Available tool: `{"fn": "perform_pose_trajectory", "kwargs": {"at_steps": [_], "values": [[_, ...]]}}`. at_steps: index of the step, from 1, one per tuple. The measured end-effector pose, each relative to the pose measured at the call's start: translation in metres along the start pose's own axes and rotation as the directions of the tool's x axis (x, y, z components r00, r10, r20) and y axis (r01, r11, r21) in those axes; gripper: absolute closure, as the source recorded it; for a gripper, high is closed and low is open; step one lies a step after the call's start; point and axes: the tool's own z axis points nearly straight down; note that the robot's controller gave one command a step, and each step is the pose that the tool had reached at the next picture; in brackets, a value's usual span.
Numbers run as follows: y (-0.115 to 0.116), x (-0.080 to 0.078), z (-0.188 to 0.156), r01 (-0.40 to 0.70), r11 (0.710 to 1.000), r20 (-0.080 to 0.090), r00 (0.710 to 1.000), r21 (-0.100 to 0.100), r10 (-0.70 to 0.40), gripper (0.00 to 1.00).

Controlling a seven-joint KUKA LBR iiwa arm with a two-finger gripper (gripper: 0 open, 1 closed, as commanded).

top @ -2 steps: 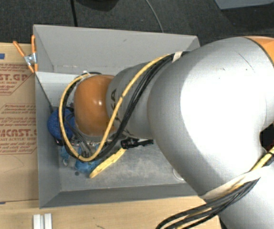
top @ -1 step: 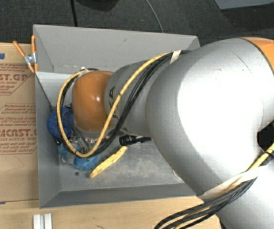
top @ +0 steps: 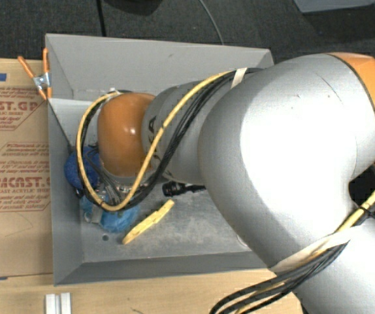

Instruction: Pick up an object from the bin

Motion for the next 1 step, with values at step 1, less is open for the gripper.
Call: {"fn": "perform_pose_trajectory", "kwargs": {"at_steps": [1], "values": [[0.0013, -0.0035, 0.0006, -0.006, 1.0, -0.005, 1.0, 0.003, 0.006, 1.0]]}}
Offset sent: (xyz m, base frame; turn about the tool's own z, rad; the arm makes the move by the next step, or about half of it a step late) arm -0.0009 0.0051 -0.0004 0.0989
